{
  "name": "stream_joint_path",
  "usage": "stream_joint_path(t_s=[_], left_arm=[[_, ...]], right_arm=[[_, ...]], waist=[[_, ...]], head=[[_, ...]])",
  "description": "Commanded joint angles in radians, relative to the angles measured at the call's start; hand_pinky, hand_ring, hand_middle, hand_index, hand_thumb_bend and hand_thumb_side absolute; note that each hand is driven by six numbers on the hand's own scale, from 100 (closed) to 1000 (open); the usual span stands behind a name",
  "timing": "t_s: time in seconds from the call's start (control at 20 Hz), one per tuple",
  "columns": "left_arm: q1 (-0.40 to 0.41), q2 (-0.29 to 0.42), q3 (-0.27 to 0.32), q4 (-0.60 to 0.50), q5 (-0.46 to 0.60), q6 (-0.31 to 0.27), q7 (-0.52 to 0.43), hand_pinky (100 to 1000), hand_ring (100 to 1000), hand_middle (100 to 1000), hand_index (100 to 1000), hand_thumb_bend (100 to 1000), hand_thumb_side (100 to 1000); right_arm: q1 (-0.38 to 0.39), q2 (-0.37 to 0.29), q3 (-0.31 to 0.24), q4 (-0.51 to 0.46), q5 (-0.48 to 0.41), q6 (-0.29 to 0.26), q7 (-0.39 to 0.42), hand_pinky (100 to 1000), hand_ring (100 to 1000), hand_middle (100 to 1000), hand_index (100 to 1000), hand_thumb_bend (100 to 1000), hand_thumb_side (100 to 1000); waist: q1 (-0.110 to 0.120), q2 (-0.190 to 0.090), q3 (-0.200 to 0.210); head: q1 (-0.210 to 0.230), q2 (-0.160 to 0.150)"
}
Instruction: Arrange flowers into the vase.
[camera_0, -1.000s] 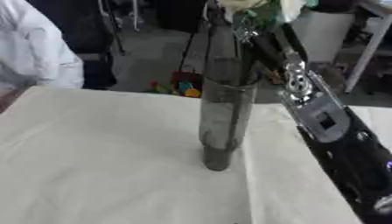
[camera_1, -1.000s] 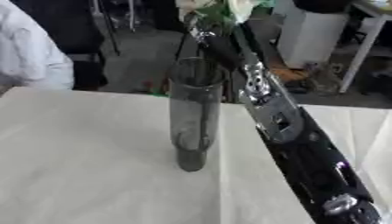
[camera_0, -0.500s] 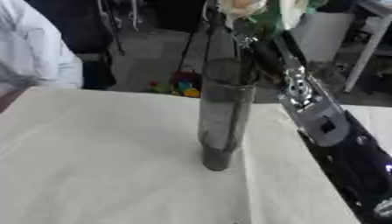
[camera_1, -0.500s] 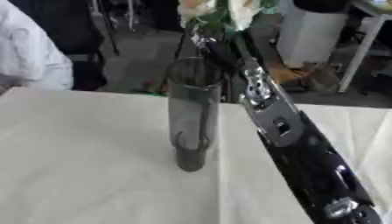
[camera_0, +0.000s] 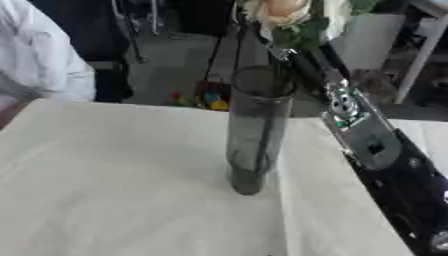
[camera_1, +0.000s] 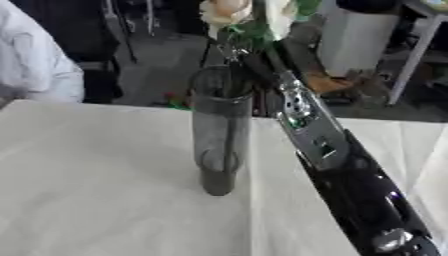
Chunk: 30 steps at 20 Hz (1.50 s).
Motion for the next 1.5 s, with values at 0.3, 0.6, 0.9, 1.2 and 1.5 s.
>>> stream_joint_path(t_s=[0.3, 0.6, 0.9, 1.2, 1.5], left_arm=[[-0.014, 0.009, 0.0, -0.018, 0.004, 0.0, 0.002, 904, 1000, 910, 1000, 122, 1000], [-0.012, 0.01, -0.001, -0.018, 0.004, 0.002, 0.0, 905, 1000, 910, 1000, 120, 1000], [-0.01, 0.013, -0.002, -0.018, 0.003, 0.003, -0.001, 905, 1000, 909, 1000, 120, 1000], [-0.008, 0.013, -0.002, -0.018, 0.003, 0.004, 0.0, 905, 1000, 907, 1000, 120, 1000], [-0.007, 0.013, -0.002, -0.018, 0.003, 0.005, 0.0, 905, 1000, 908, 1000, 120, 1000]], right_arm=[[-0.019, -0.039, -0.01, -0.015, 0.079, -0.003, 0.119, 998, 924, 803, 877, 647, 965], [-0.032, -0.06, -0.027, -0.02, 0.122, 0.002, 0.227, 1000, 942, 828, 898, 649, 990], [-0.046, -0.086, -0.034, -0.019, 0.153, 0.009, 0.304, 1000, 962, 850, 907, 676, 976], [-0.061, -0.088, -0.046, -0.005, 0.206, 0.007, 0.379, 1000, 972, 863, 922, 684, 973], [-0.069, -0.098, -0.044, 0.0, 0.242, -0.018, 0.464, 1000, 995, 908, 960, 698, 965]], waist=[[0.004, -0.024, -0.003], [0.001, -0.027, -0.008], [-0.001, -0.03, -0.011], [0.0, -0.031, -0.014], [0.001, -0.032, -0.013]], head=[[0.004, -0.015], [0.005, -0.017], [0.007, -0.016], [0.007, -0.016], [0.008, -0.014]])
